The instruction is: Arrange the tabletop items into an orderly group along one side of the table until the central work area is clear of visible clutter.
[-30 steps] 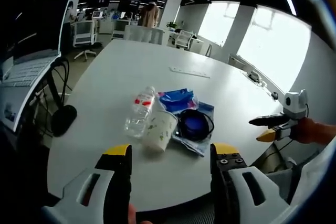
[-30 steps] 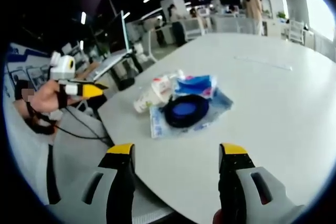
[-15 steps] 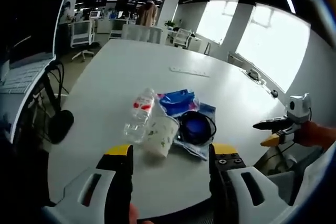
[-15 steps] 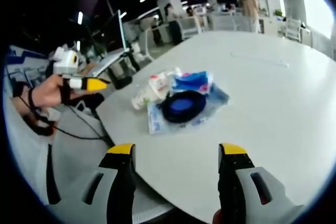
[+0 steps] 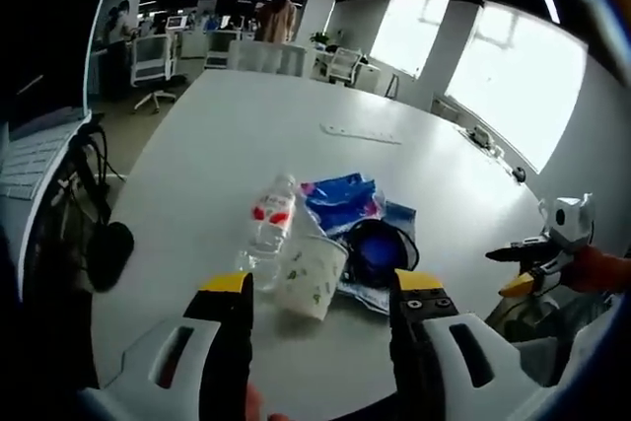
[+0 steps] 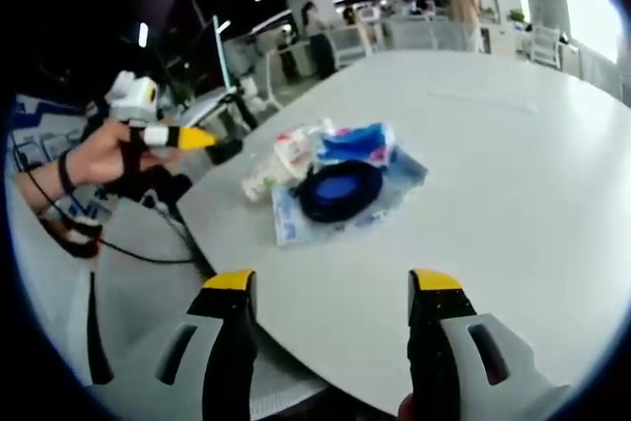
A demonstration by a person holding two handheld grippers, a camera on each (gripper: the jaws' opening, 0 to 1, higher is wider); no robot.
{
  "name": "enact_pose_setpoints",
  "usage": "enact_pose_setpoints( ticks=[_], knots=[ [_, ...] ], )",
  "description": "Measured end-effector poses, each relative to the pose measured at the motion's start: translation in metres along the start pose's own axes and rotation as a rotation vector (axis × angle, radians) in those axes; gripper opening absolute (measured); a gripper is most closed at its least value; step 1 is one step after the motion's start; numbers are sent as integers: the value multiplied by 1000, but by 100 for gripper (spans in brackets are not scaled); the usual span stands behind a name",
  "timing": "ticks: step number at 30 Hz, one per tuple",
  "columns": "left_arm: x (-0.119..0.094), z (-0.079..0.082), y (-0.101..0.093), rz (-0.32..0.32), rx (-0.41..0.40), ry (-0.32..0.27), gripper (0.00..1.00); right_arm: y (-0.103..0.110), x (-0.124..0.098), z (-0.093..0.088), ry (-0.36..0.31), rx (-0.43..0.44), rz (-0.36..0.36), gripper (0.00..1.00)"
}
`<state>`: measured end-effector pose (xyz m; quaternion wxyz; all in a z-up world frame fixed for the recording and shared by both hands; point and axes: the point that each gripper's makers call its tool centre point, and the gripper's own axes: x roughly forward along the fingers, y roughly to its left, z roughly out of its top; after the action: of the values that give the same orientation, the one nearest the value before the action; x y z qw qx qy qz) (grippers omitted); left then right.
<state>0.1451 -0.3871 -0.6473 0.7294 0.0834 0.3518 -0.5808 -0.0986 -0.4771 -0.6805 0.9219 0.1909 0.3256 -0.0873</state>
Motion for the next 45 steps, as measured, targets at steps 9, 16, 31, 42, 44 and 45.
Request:
enact_pose_setpoints(
  ticks=[9, 16, 31, 42, 44, 45],
  knots=[
    [9, 2, 16, 14, -21, 12, 52, -1, 4, 1, 12, 5, 1, 59],
    [22, 6, 31, 43, -34, 34, 49, -2, 4, -5, 23, 13, 2, 59],
    [58, 29, 28, 47, -17, 82, 48, -13, 2, -6, 26, 37, -18, 58],
    [90, 30, 33, 49, 31, 153, 48, -17, 3, -8, 37, 51, -22, 58],
    [94, 30, 35, 54, 47, 170, 49, -17, 4, -10, 44, 52, -21, 58],
    [97, 31, 36, 53, 57, 178, 49, -16, 4, -12, 49, 52, -18, 58]
  ],
)
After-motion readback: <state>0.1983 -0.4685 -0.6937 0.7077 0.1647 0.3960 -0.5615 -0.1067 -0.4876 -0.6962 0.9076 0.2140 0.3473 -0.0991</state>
